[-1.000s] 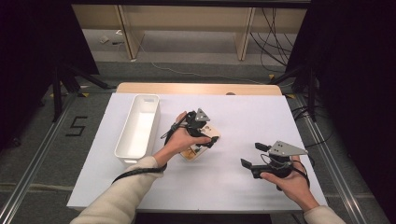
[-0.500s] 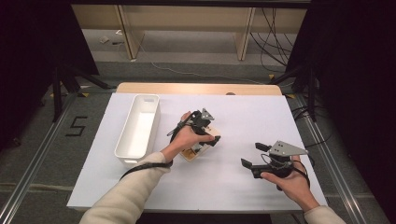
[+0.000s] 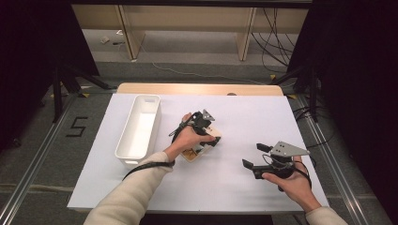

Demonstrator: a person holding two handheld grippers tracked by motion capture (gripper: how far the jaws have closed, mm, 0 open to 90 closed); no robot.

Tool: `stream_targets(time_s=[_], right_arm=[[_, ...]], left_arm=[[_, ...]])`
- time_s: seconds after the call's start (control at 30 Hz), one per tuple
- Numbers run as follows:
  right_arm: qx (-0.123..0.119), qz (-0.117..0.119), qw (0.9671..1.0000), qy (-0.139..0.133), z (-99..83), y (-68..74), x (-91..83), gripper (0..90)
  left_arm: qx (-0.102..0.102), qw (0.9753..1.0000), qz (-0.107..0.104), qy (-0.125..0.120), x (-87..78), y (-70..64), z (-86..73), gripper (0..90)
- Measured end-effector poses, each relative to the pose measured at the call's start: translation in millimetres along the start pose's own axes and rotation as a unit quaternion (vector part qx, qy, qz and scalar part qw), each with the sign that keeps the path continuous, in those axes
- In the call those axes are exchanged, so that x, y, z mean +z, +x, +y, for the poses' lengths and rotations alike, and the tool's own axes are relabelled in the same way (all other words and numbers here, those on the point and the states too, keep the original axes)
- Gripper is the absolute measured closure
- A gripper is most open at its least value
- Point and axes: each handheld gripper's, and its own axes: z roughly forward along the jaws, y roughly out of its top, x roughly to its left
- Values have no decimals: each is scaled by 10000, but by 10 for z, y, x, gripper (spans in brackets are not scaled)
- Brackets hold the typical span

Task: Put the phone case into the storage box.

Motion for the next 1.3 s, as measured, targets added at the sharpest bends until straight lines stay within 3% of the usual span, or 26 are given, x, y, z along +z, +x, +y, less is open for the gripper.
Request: stream_targets(time_s=[0.87, 1.3], right_arm=[[11, 11, 10000, 0, -3, -1, -1, 153], [10, 11, 10000, -5, -4, -4, -1, 153]], left_arm=[[23, 9998, 152, 149, 113, -20, 56, 14], [2, 9995, 132, 286, 137, -17, 69, 21]])
